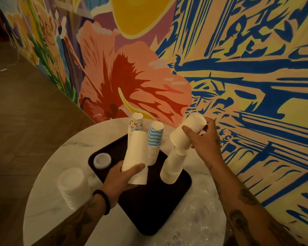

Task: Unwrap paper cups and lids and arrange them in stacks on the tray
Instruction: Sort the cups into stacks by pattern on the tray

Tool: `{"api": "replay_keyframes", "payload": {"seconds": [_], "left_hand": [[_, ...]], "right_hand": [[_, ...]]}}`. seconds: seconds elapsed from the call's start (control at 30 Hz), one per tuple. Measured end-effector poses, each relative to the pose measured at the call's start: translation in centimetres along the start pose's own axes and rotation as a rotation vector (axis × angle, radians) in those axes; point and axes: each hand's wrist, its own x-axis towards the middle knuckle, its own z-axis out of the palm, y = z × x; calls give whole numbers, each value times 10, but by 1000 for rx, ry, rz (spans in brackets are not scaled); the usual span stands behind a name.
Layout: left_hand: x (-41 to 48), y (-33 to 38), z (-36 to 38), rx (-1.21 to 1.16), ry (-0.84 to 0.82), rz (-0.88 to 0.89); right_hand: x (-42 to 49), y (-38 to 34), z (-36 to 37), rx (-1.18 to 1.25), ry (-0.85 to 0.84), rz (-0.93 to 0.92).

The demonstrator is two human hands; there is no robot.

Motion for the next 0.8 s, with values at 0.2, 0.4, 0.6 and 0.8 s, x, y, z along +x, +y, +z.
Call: {"api": "replay_keyframes", "payload": {"seconds": [0.2,0.4,0.6,0.8], "left_hand": [[-4,9,0,-158,-31,-48],[-5,9,1,-49,-75,2],[0,2,2,207,-38,95],[6,-11,11,495,-41,178]], "right_hand": [[-12,45,18,-165,-149,130],[-25,77,30,-279,-290,244],[-31,55,21,-188,-106,143],[-62,33,31,-23,-346,199]]}}
